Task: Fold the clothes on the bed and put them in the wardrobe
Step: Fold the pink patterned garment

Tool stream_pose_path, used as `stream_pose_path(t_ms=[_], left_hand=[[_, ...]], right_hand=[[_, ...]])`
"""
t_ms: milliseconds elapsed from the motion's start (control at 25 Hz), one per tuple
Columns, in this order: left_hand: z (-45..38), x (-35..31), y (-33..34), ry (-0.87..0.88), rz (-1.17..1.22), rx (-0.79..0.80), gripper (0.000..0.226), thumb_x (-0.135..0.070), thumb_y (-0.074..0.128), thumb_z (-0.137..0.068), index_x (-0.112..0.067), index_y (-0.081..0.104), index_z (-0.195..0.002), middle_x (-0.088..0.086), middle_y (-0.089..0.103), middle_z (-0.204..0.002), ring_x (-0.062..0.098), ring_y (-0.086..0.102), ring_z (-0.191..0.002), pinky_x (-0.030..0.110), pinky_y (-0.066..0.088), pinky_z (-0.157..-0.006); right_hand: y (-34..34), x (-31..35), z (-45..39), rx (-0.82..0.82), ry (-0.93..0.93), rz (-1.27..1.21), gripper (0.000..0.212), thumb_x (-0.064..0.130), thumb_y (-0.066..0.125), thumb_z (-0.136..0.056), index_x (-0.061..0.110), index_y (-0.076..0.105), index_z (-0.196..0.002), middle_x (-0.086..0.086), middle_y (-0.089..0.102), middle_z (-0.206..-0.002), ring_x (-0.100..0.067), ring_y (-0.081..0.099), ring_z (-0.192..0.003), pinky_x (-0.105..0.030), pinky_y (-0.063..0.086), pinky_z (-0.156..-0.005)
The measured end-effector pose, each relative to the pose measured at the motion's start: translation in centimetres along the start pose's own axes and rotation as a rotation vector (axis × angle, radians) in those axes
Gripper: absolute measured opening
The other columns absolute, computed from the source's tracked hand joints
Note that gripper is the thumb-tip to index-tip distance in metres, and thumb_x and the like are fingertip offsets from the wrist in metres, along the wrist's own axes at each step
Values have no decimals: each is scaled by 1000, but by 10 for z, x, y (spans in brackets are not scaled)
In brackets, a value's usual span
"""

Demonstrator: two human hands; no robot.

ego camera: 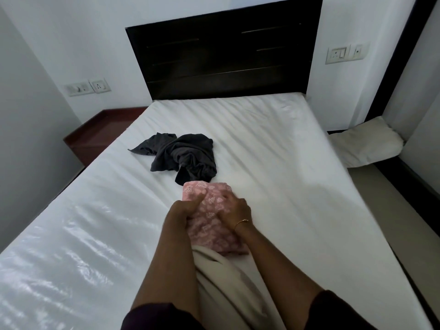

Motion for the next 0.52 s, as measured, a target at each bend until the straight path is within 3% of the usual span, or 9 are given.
stream_pose_path(t_ms=[80, 120, 200, 280, 360, 440, 520], left_hand=[[24, -13, 7, -14, 60, 116, 96, -61, 92, -57, 0, 64, -125, 19, 77, -109, 36, 71, -105, 50, 57, -96], [34, -22, 9, -7, 97, 143, 88, -55, 92, -60, 0, 66, -124, 19, 78, -105, 35, 72, -104, 51, 56, -100], [54, -41, 17, 36, 172, 207, 74, -49, 86, -72, -3, 67, -127, 20, 77, -109, 37, 71, -110, 53, 52, -105], [65, -65, 30, 93, 252, 270, 63, -48, 78, -84, -5, 67, -129, 20, 76, -117, 37, 69, -115, 55, 51, -105], [69, -90, 45, 140, 326, 287, 59, -49, 75, -87, -8, 67, -129, 19, 75, -120, 37, 68, -118, 55, 51, -105], [64, -117, 73, 158, 402, 307, 58, -51, 73, -88, -9, 68, -128, 18, 74, -123, 37, 67, -120, 56, 49, -107], [52, -146, 107, 166, 469, 321, 60, -51, 75, -87, -8, 68, -128, 18, 73, -125, 37, 66, -122, 56, 49, -108]], right_hand=[[-31, -5, 2, 65, 188, -418, 116, 31, 109, -98, 18, 45, -194, -23, 70, -176, -45, 69, -157, -59, 63, -147], [-44, -9, 7, 140, 262, -614, 113, 28, 111, -97, 10, 50, -191, -24, 75, -172, -45, 73, -155, -63, 64, -146], [-68, -4, 22, 329, 317, -854, 83, 26, 106, -104, -1, 71, -175, -22, 92, -144, -45, 81, -145, -67, 62, -147], [-98, 4, 21, 410, 248, -976, 66, 30, 94, -114, 3, 77, -171, -12, 99, -118, -42, 86, -136, -70, 57, -151], [-126, 11, 12, 451, 149, -1067, 60, 37, 84, -121, 10, 75, -174, -10, 99, -126, -36, 87, -128, -73, 51, -154], [-164, 10, -9, 487, 72, -1085, 58, 37, 78, -124, 16, 70, -178, -17, 89, -157, -37, 84, -140, -73, 47, -156], [-207, 4, -35, 511, 34, -1013, 58, 33, 83, -122, 25, 69, -177, -19, 79, -171, -42, 76, -154, -71, 49, -154]])
Point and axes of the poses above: each hand's wrist, its own z-axis away from the middle knuckle, its own y-axis out of the palm, x = y × z, the point moved 4 cm from there along -z, towards the middle knuckle
